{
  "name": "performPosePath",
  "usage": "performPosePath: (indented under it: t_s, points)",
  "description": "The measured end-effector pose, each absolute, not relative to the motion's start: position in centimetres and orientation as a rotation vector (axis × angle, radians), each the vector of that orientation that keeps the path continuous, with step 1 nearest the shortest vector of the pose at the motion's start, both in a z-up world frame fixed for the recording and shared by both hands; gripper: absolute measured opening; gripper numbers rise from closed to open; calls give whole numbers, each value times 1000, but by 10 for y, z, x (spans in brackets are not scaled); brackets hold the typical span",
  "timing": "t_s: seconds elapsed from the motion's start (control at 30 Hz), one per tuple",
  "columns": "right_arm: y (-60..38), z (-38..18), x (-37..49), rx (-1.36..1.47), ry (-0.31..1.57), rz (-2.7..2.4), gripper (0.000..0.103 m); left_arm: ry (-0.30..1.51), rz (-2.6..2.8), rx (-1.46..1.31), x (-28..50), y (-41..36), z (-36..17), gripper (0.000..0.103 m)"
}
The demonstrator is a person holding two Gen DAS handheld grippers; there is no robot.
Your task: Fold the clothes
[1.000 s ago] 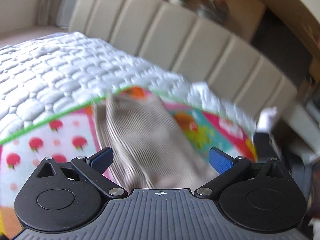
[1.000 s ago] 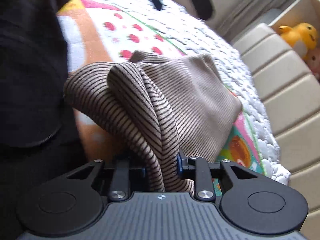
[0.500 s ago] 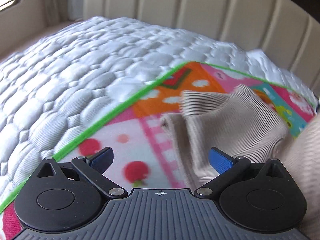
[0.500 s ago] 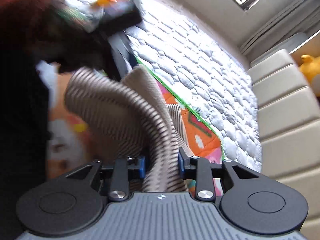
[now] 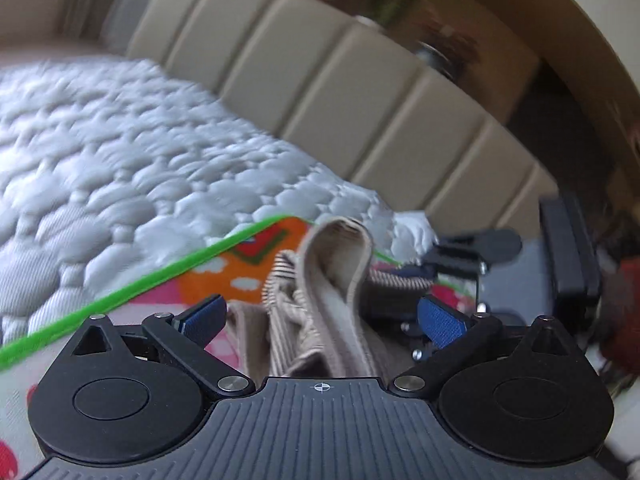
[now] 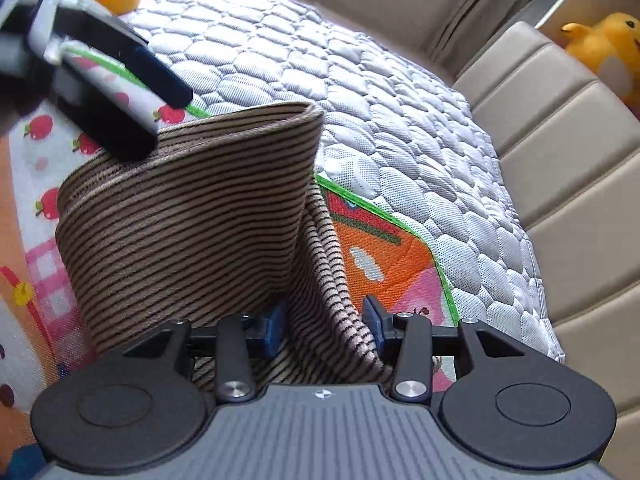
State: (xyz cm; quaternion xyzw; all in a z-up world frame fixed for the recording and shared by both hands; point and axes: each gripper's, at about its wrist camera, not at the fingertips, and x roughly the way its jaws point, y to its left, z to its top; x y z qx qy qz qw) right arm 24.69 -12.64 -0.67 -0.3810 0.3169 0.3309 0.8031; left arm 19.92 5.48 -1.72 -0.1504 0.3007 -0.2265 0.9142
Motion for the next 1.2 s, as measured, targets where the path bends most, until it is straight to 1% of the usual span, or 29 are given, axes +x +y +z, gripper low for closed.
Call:
performPosePath:
  t_s: [0.03, 0.07, 0.1, 0.13, 0.17, 0.2, 0.23, 0.27, 0.43, 0.5, 0.57, 0.67, 0.77, 0.93, 1.07, 1.2]
  points:
    - [-131, -2, 245, -791, 671, 702, 46, 618, -453, -261, 200, 46, -19, 103]
    - [-135, 4, 243, -767, 662, 696, 55, 621, -431, -218, 201, 38, -21, 103]
    - [-139, 9, 241, -742, 654, 689, 70, 631, -402, -185, 202, 32, -25, 103]
    - [-143, 14, 239, -717, 645, 682, 78, 646, -368, -169, 205, 30, -29, 103]
    - [-147, 19, 238, -692, 637, 675, 90, 661, -339, -167, 207, 30, -33, 103]
    - [-151, 24, 236, -668, 628, 668, 95, 675, -317, -176, 210, 33, -37, 103]
    - [-155, 30, 234, -642, 620, 661, 97, 686, -296, -187, 212, 37, -40, 103]
    - [-163, 37, 232, -594, 616, 647, 103, 695, -279, -199, 213, 41, -42, 103]
    - [-195, 41, 243, -345, 640, 508, 103, 707, -263, -237, 215, 52, -45, 103]
    - [-202, 29, 257, -253, 671, 406, 103, 705, -264, -229, 215, 51, -45, 103]
    - [-209, 7, 275, -159, 731, 307, 103, 710, -263, -238, 217, 52, -47, 103]
    - [-209, -39, 291, -99, 860, 170, 103, 713, -246, -227, 217, 53, -49, 103]
    - [-211, -63, 283, -3, 847, 132, 103, 714, -217, -206, 218, 53, -52, 103]
    - [-207, -58, 275, -76, 830, 144, 103, 738, -210, -236, 221, 58, -56, 103]
    - [-212, -54, 281, -30, 881, 151, 103, 745, -206, -234, 222, 57, -57, 103]
    - [-209, -56, 276, -41, 854, 140, 103, 727, -204, -256, 220, 59, -52, 103]
